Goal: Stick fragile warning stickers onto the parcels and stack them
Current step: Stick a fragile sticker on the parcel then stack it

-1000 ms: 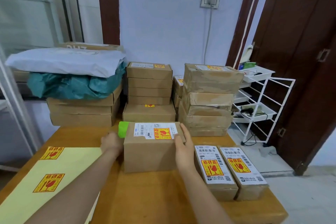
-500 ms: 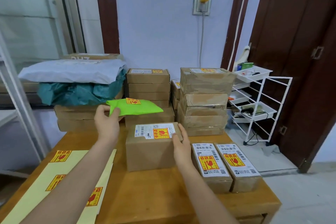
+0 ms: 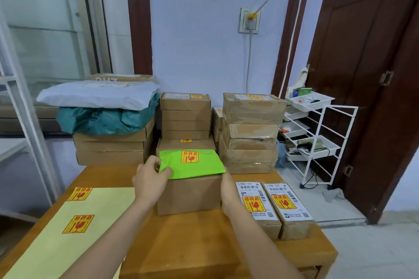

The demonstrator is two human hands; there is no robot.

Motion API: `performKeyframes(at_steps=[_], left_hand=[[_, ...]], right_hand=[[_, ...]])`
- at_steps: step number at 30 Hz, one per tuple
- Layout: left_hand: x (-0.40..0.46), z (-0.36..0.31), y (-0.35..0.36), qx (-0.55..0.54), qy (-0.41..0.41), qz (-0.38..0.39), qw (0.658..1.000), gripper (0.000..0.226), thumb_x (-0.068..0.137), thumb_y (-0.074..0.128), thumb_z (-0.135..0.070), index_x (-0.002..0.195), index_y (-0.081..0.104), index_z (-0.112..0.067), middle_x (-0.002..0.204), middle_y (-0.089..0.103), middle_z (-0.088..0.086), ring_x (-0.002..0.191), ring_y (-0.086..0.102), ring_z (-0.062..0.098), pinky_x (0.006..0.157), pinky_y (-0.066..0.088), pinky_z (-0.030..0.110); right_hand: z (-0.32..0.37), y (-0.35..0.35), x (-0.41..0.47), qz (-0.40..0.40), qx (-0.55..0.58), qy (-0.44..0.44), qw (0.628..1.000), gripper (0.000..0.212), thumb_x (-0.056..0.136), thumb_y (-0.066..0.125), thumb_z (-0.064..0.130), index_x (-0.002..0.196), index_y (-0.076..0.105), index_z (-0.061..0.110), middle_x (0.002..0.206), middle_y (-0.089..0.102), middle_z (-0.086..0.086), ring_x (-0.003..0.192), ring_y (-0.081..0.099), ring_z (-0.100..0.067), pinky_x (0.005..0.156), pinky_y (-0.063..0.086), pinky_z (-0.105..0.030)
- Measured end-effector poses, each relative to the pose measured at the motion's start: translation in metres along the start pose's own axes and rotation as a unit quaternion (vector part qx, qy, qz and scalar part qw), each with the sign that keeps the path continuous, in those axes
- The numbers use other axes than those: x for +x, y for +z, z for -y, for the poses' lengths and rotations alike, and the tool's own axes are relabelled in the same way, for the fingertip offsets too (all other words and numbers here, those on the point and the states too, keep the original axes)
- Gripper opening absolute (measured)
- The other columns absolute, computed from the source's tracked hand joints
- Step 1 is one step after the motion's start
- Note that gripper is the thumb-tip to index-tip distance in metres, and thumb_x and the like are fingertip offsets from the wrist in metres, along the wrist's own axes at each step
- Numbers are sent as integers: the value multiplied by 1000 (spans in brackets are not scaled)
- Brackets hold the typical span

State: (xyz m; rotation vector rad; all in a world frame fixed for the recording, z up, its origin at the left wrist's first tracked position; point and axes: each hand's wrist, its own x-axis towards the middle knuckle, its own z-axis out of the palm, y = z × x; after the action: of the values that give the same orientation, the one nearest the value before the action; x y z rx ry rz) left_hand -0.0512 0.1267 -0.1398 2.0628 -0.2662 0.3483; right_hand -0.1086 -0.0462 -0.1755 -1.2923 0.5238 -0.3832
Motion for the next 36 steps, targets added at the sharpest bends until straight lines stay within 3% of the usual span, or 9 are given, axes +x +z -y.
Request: performKeyframes(at_steps=[2, 6, 10, 13, 20, 23, 27, 32, 36], left_hand=[[-1, -3, -1, 17, 3, 13, 1000, 14, 84, 64, -21, 88, 52, -17, 81, 52, -5, 93, 41, 21, 82, 32, 37], [-4, 1, -6, -9, -18, 4, 1000, 13, 85, 63, -28, 86, 53, -20, 85, 55, -6, 94, 44, 19, 87, 34, 38], [-13, 16, -13, -109, -26, -17, 994, 13, 88, 59, -28, 79, 53, -20, 84, 59, 1, 89, 55, 28, 77, 45, 42], [-28, 19, -12, -160, -42, -27, 986, 11, 96, 50, -22, 91, 56, -14, 93, 58, 2, 95, 55, 27, 75, 41, 36], [-59, 22, 10, -273, -101, 52, 955, 36, 101, 39, -30, 136, 43, -19, 117, 43, -10, 120, 42, 15, 95, 31, 27], [-59, 31, 15, -283, -75, 74, 953, 33, 98, 47, -25, 130, 42, -31, 112, 51, -17, 117, 45, 13, 95, 37, 27], [-53, 40, 20, -273, -55, 67, 958, 47, 94, 57, -21, 138, 43, -25, 128, 51, -6, 119, 46, 11, 96, 42, 28], [-28, 39, 26, -298, -30, 22, 954, 42, 92, 58, -27, 134, 48, -24, 124, 56, -6, 115, 52, 10, 90, 46, 24], [0, 30, 28, -333, -28, 4, 943, 27, 93, 55, -29, 120, 52, -27, 115, 59, -9, 110, 54, 11, 86, 46, 23]], right_hand=[[-1, -2, 1, -6, 13, 28, 1000, 45, 94, 40, 54, 117, 63, 24, 119, 64, -8, 111, 58, -22, 98, 44, -37], [0, -9, -1, -34, 30, 12, 999, 45, 100, 30, 50, 136, 49, 32, 131, 56, -1, 114, 54, -17, 80, 48, -31], [-4, -19, -9, -57, -28, -56, 996, 43, 102, 27, 38, 139, 46, 27, 137, 48, 5, 128, 44, -17, 106, 39, -39], [-16, -20, -14, -61, -57, -91, 992, 40, 102, 27, 28, 133, 51, 21, 132, 53, 3, 123, 48, -15, 106, 40, -42], [-29, -11, -24, -43, -68, -100, 992, 42, 99, 33, 13, 136, 50, 18, 135, 52, 3, 125, 46, -14, 108, 38, -36], [-30, -11, -28, -36, -58, -112, 991, 43, 97, 38, 9, 137, 49, 20, 131, 55, 4, 122, 49, -13, 101, 43, -30], [-25, -9, -28, -18, -40, -148, 988, 40, 94, 43, 4, 125, 57, 24, 114, 66, 5, 106, 60, -8, 80, 48, -20], [-17, -5, -11, -15, -30, -192, 981, 40, 94, 47, 4, 128, 56, 22, 119, 63, 4, 113, 57, -8, 90, 47, -24], [-8, -4, 8, -14, -52, -216, 975, 55, 89, 49, -6, 136, 50, 22, 129, 58, 1, 119, 53, -10, 100, 46, -31]])
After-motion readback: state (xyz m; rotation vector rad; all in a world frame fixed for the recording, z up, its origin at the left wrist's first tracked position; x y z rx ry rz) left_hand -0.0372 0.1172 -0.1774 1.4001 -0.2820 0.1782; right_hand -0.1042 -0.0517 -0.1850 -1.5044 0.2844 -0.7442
